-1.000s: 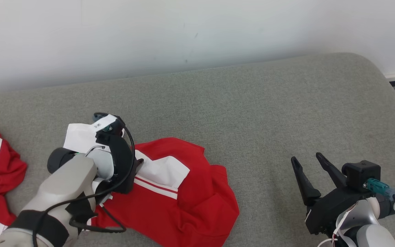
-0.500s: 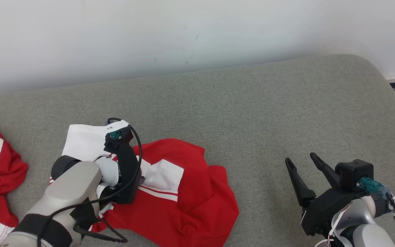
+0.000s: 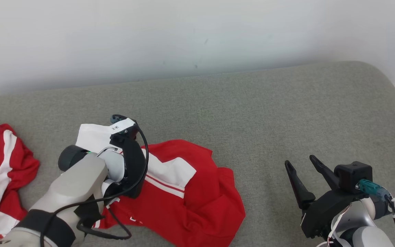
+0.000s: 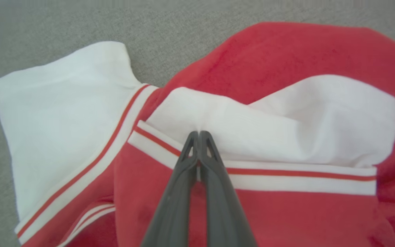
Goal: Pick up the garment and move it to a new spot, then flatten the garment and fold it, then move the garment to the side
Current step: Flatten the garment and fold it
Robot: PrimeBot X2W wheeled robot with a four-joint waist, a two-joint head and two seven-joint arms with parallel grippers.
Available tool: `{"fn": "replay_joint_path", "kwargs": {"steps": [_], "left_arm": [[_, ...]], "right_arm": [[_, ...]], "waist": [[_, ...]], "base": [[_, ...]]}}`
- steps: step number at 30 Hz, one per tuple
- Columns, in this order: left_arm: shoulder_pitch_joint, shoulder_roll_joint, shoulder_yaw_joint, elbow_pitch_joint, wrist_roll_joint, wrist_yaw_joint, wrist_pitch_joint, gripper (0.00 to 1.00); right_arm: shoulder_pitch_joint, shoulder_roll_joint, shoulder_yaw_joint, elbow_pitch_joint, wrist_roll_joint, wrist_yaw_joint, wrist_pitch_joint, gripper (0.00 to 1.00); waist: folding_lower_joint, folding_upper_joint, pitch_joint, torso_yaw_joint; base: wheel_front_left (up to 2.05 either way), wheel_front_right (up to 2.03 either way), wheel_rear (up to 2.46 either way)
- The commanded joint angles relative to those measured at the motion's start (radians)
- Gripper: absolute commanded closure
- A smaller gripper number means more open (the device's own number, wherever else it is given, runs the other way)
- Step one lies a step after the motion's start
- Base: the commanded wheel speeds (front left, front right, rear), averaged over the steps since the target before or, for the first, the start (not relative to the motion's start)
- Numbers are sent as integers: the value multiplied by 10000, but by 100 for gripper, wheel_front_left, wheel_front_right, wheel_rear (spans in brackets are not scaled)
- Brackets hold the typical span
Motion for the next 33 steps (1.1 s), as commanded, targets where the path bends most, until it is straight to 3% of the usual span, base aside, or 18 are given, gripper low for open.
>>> {"fn": "replay_joint_path", "kwargs": {"steps": [1,8,12,18,24,25,33], "left_arm": [[-174,-8,48,-87,-75,2,-285,100],[-719,171,712,-238,-67,64,-2785,100],[-569,211,1006,-486,-1,434,-4216,100],[146,431,1186,-1231,-51,930,-5237,100],[1254,977,1568,-3070,-146,2235,-6038,100],[1679,1223,1724,-3991,-199,2682,-6181,100],[3842,2491,2120,-7951,-264,4763,-6360,100]], "right_arm": [[33,-47,-26,3,66,32,-11,0],[226,-46,-251,4,57,32,-126,0],[363,-46,-313,57,166,32,-206,0],[469,-48,-351,134,251,32,-320,0],[561,-43,-411,252,334,32,-441,0],[601,-49,-445,278,359,32,-470,0],[648,-48,-497,339,413,32,-546,0]], "waist": [[0,-1,-77,113],[0,-1,-199,573],[0,-1,-277,900],[0,-1,-391,1321],[0,-1,-523,1793],[0,-1,-568,1915],[0,-1,-609,2230]], "base": [[0,0,0],[0,0,0],[0,0,0],[0,0,0],[0,0,0],[0,0,0],[0,0,0]]}}
